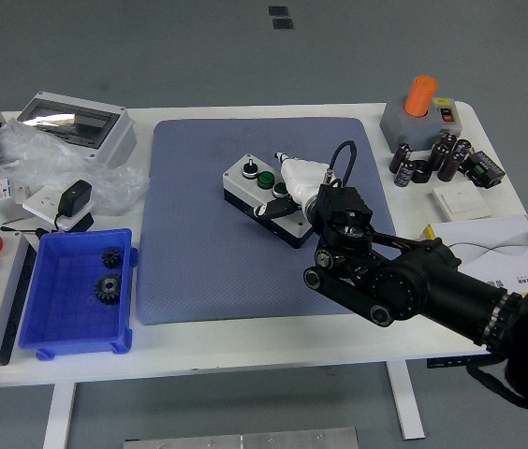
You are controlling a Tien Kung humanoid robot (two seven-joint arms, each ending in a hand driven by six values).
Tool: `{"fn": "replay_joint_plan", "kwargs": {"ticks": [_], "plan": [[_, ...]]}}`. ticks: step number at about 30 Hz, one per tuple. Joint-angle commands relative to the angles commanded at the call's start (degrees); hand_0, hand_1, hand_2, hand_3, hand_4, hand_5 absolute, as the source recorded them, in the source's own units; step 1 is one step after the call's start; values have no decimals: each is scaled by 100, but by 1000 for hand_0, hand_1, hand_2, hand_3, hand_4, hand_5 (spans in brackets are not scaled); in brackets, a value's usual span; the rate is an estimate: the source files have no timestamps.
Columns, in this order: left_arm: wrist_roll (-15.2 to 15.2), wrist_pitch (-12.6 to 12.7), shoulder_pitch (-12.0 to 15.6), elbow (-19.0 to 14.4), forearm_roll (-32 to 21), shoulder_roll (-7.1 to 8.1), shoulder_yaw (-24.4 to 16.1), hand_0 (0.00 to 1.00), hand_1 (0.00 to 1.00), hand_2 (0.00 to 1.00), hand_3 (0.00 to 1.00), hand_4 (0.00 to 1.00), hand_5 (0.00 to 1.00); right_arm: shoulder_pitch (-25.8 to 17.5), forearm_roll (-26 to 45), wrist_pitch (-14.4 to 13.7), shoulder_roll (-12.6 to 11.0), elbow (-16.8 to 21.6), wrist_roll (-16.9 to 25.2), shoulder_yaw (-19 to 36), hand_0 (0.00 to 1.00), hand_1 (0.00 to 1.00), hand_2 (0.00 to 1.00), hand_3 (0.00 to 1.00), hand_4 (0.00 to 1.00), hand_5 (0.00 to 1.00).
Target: Pick up the button,place it on the desk,press the button,press the button
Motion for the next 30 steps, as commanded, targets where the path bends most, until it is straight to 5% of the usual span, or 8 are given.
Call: {"fn": "replay_joint_plan", "kwargs": {"ticks": [3, 4, 9, 10, 15, 16, 30], "plan": [[-3, -2, -1, 0, 5, -1, -2, 677, 675, 614, 655, 758, 234, 13, -6, -34, 5, -16, 0, -35, 565, 687, 763, 998, 996, 540], [-5, -4, -1, 0, 8, 0, -1, 677, 675, 614, 654, 763, 236, 20, -5, -40, 7, -21, 0, -58, 364, 555, 657, 998, 927, 404], [-11, -7, -12, 0, 21, 12, -5, 677, 675, 614, 654, 763, 236, 44, -4, -9, 15, -26, 0, -175, 364, 555, 657, 998, 927, 404], [-13, -8, -15, 0, 23, 15, -5, 677, 676, 614, 655, 766, 238, 49, 7, 13, 15, -30, 0, -203, 257, 433, 520, 785, 760, 225], [-19, -19, -21, 0, 38, 19, -11, 677, 676, 614, 655, 766, 238, 67, 38, 79, 15, -47, 0, -309, 257, 433, 520, 785, 760, 225], [-19, -22, -21, 0, 44, 18, -15, 678, 676, 615, 655, 767, 239, 68, 35, 84, 15, -47, 0, -325, 203, 378, 448, 624, 640, 201], [-69, -22, -21, 0, 65, 19, -39, 678, 676, 615, 655, 770, 238, 64, -1, 80, 8, 47, 0, -521, 190, 362, 401, 530, 556, 159]]}}
